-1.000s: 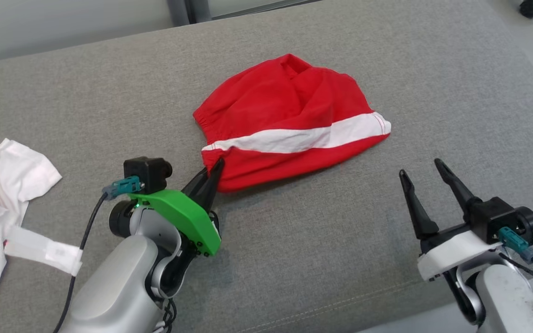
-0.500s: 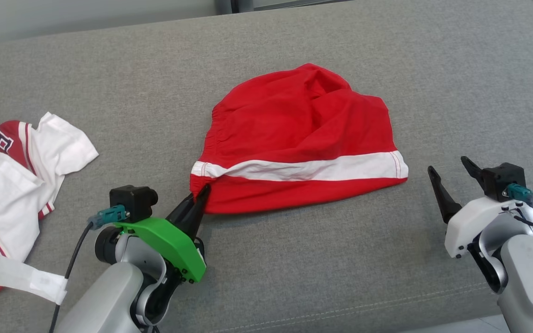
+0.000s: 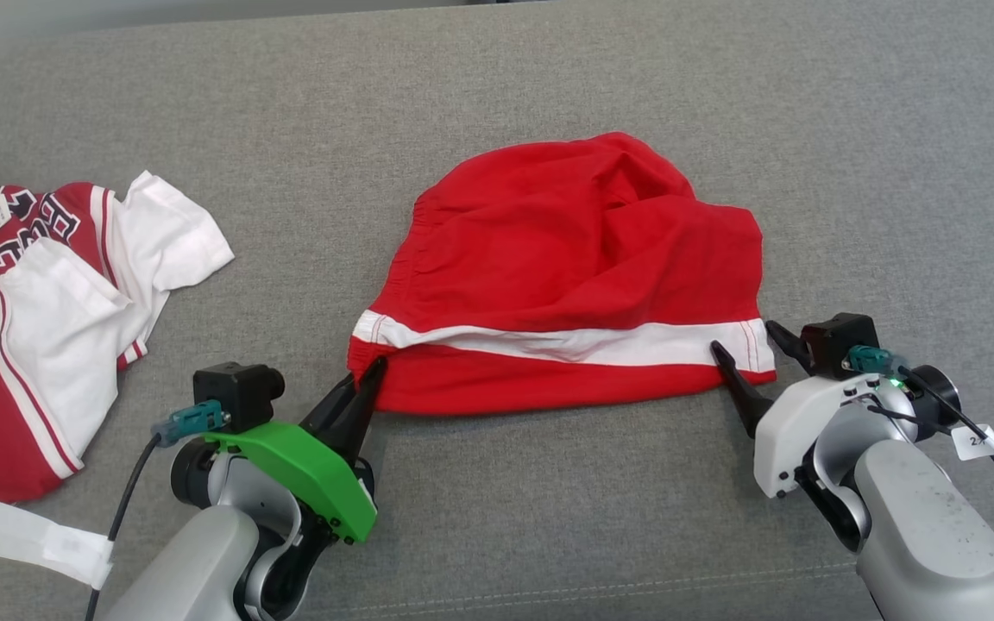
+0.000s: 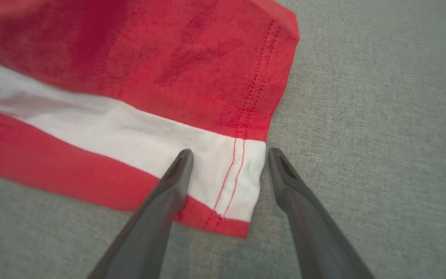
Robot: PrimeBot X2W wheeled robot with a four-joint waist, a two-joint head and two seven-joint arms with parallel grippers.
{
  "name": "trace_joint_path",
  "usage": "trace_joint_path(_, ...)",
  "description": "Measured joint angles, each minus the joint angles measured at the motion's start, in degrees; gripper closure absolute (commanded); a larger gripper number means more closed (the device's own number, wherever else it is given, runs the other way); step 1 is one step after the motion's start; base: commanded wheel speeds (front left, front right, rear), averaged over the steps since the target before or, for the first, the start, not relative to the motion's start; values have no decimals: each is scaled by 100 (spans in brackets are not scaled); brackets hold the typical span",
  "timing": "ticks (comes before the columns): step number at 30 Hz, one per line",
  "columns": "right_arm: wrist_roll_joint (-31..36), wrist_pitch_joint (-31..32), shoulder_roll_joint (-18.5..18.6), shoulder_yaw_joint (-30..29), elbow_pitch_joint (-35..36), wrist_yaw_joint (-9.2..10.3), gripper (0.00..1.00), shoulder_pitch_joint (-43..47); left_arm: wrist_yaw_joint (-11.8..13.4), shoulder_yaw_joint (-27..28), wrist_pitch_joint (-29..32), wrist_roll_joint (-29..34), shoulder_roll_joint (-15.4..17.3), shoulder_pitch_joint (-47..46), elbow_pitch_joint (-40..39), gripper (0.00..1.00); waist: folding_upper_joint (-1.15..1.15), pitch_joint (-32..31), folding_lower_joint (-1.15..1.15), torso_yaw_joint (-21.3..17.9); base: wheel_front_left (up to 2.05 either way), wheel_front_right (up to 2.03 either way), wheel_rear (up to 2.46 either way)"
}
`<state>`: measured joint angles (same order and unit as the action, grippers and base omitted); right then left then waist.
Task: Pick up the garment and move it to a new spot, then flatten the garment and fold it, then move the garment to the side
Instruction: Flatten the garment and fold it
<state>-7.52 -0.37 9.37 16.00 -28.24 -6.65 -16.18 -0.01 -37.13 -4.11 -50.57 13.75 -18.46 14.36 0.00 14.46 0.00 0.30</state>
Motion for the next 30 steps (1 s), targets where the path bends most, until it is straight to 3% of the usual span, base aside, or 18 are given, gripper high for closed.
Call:
trace_joint_path(17, -218, -222, -92, 309, -359, -41, 0, -97, 29, 96, -4, -124, 159, 205, -123, 100, 0, -38, 0, -136, 0, 0, 0)
trace_joint_path(18, -227, -242, -92, 331, -378, -41, 3, -97, 29, 98, -4, -126, 159, 217, -123, 100, 0, -47, 0, -149, 0, 0, 0)
trace_joint_path(20, -257, -285, -93, 371, -412, -42, 20, -97, 49, 98, -2, -127, 174, 241, -144, 100, 0, -71, 0, -196, 0, 0, 0)
trace_joint_path(24, -279, -345, -69, 374, -455, -44, 32, -97, 79, 94, 3, -127, 176, 256, -168, 100, 0, -90, 0, -234, 0, 0, 0)
trace_joint_path(26, -309, -352, -68, 382, -477, -47, 44, -98, 86, 86, 4, -127, 178, 266, -171, 100, 0, -101, 0, -251, 0, 0, 0)
trace_joint_path(30, -316, -415, -37, 407, -541, -48, 29, -115, 86, 70, 5, -127, 181, 283, -183, 100, 0, -133, 0, -275, 0, 0, 0)
